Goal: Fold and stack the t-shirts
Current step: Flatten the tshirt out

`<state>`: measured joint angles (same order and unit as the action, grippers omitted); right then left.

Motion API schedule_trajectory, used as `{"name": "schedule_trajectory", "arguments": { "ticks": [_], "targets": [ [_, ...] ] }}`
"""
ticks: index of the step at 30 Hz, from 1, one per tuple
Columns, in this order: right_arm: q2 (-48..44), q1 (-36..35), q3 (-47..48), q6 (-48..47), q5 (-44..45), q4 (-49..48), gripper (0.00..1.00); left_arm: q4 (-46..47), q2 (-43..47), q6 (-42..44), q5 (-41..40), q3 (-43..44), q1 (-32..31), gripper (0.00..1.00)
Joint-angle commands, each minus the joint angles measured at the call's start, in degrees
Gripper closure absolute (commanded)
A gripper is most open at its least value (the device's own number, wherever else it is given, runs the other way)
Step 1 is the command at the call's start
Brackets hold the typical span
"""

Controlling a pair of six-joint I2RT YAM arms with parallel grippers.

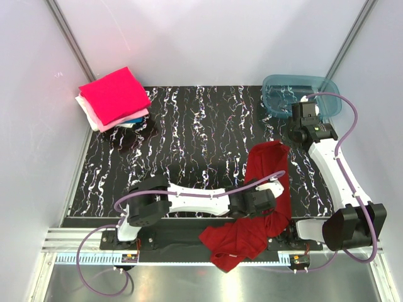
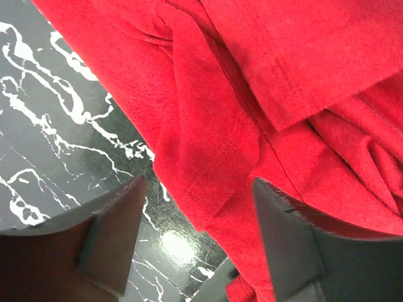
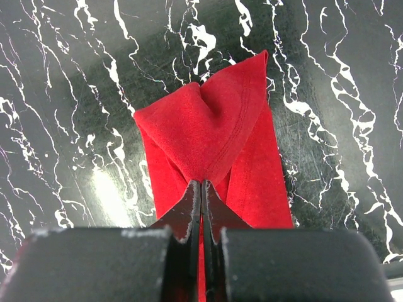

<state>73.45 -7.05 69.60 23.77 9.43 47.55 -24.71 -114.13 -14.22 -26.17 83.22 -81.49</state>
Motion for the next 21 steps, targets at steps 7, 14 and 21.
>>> {"name": "schedule_trajectory", "arguments": {
  "ticks": [7,14,21],
  "targets": [
    [-0.94,0.37,-0.26,0.58,-0.99,-2.46,1.0,0.27,-2.51,1.56,-4.06,4.14,0.46,0.53],
    [-0.85,0.46,-0.52,0.75,-1.96,-2.73,1.0,0.98,-1.72,2.0,-0.65,3.18,1.07,0.48],
    [-1.2,0.46,0.18,0.58,-2.22,-2.37,1.0,1.69,0.4,2.18,2.79,0.97,1.07,0.34]
  ]
}}
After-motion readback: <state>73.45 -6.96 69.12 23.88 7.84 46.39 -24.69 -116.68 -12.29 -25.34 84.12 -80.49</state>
